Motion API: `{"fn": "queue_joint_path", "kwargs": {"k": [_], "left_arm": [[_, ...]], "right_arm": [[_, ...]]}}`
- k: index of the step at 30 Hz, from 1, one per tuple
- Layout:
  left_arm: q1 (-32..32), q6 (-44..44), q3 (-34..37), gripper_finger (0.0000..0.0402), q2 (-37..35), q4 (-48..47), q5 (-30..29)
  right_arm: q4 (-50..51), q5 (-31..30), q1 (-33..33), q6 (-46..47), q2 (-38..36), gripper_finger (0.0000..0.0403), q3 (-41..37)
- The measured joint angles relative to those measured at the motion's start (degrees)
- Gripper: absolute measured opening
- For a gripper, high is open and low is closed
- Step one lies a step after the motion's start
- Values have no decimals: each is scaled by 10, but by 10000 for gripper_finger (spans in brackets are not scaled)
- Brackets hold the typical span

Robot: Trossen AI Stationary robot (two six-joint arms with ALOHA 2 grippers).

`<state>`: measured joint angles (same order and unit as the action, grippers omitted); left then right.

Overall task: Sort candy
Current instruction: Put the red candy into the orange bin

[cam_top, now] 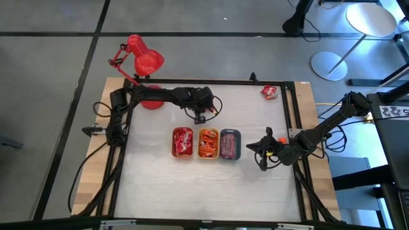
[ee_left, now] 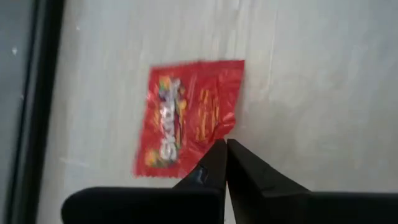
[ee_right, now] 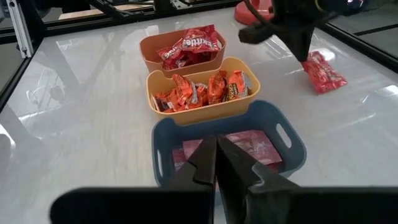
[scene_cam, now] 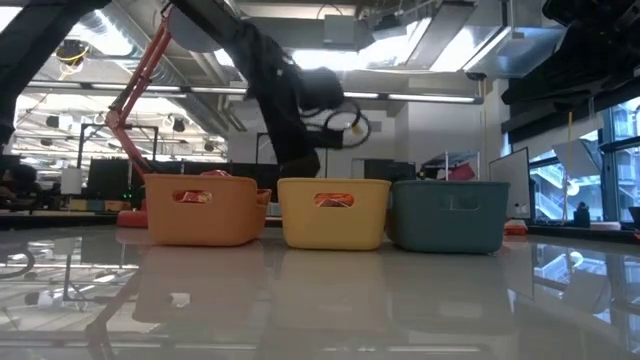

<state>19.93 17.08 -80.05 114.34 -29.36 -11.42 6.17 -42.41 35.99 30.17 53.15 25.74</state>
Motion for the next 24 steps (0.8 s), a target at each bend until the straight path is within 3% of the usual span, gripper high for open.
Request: {"fn": "queue_joint_path", "kwargs": {"k": [8,14,24], "left_arm": [[-33,-2,0,0,-51,14,1],[-56,-25,-1,0,-70,-25,-3],[-129,-76,-2,0,-99,-134,-89]], "right_arm": [[0,-2,0,0,0,12,0],[1,0,0,0,0,12,0],[9,0,0,0,0,12,0]]}}
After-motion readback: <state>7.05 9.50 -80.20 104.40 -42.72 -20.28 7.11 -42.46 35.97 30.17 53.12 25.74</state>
